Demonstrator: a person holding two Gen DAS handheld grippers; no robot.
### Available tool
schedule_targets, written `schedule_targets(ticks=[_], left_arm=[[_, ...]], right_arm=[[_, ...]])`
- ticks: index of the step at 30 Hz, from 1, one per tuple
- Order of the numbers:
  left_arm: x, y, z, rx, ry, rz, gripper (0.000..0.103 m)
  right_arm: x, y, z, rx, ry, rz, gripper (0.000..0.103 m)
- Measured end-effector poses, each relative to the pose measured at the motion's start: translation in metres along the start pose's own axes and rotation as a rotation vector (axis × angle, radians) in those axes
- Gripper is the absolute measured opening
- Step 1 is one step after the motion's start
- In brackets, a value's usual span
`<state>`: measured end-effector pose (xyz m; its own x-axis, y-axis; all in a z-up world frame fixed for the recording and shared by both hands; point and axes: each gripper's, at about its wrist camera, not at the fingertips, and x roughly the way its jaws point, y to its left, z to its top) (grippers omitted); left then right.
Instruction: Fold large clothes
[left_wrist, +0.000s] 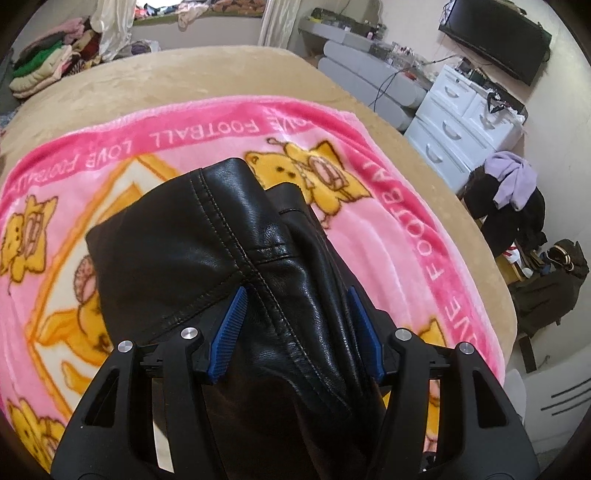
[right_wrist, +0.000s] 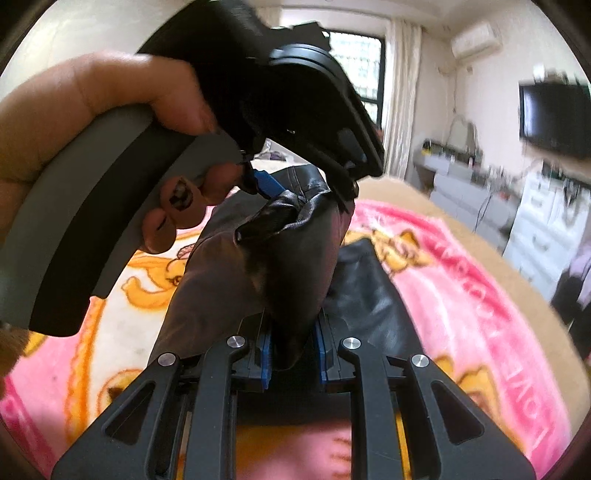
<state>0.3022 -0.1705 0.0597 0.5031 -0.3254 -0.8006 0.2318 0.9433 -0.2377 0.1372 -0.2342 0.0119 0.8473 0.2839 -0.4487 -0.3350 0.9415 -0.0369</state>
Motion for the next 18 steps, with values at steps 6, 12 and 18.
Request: schedule_targets(ticks=[6, 12, 18], left_arm=[[0.024, -0.012, 0.003, 0.009, 0.054, 0.001, 0.048], [0.038, -0.014, 0.007, -0.021, 0.088, -0.063, 0.055], [-0.002, 0.003, 0.006, -0.030, -0.038, -0.091, 0.072]], right_arm=[[0.011, -0.034, -0.009, 0.255, 0.092, 0.110, 0.017], [0.032, -0.093, -0.046, 0.717, 0.188, 0.345, 0.018], [0.029, -0.092, -0.046, 0.748, 0.202, 0.360, 0.029]])
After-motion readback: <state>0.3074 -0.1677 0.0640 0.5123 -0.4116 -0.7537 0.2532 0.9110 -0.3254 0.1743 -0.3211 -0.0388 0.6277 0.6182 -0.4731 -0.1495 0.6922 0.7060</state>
